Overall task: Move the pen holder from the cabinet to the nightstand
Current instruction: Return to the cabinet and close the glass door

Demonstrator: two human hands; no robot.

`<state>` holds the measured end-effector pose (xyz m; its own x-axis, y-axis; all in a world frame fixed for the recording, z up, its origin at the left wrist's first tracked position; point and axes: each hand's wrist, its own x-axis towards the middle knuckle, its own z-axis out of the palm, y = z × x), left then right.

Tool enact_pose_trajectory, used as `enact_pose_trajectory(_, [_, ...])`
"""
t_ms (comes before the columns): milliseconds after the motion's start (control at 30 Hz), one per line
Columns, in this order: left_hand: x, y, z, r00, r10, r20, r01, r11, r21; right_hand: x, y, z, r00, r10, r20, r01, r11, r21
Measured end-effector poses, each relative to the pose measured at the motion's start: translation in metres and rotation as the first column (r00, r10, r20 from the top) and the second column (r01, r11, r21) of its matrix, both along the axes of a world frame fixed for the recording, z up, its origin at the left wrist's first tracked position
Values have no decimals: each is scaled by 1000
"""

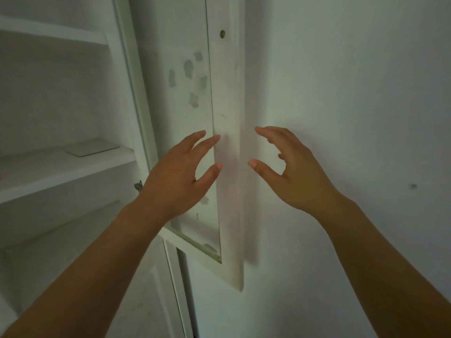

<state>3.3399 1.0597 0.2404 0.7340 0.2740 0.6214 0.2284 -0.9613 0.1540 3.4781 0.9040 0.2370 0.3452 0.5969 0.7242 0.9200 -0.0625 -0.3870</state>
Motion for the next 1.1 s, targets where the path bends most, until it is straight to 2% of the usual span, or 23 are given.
enact_pose_trajectory(167, [18,20,37,995,-12,101,6,998,60,15,22,31,999,43,7,-44,994,96])
enact_pose_trajectory(300, [26,27,68,988,-3,153,-10,996,87,25,32,52,997,60,42,-64,991,115])
enact_pose_trajectory(433, [32,34,92,985,10,170,-33,991,132,34,41,73,994,86,62,-94,986,140])
enact_pose_trajectory(600, [40,35,117,984,47,171,-72,986,147,40,52,99,984,176,15,-176,966,190])
enact_pose_trajectory(833, [44,31,143,975,40,219,-68,990,122,45,57,115,978,191,80,-203,965,169])
enact_pose_trajectory(1100, [53,25,184,961,-1,277,-51,982,180,46,59,114,974,211,84,-222,962,158])
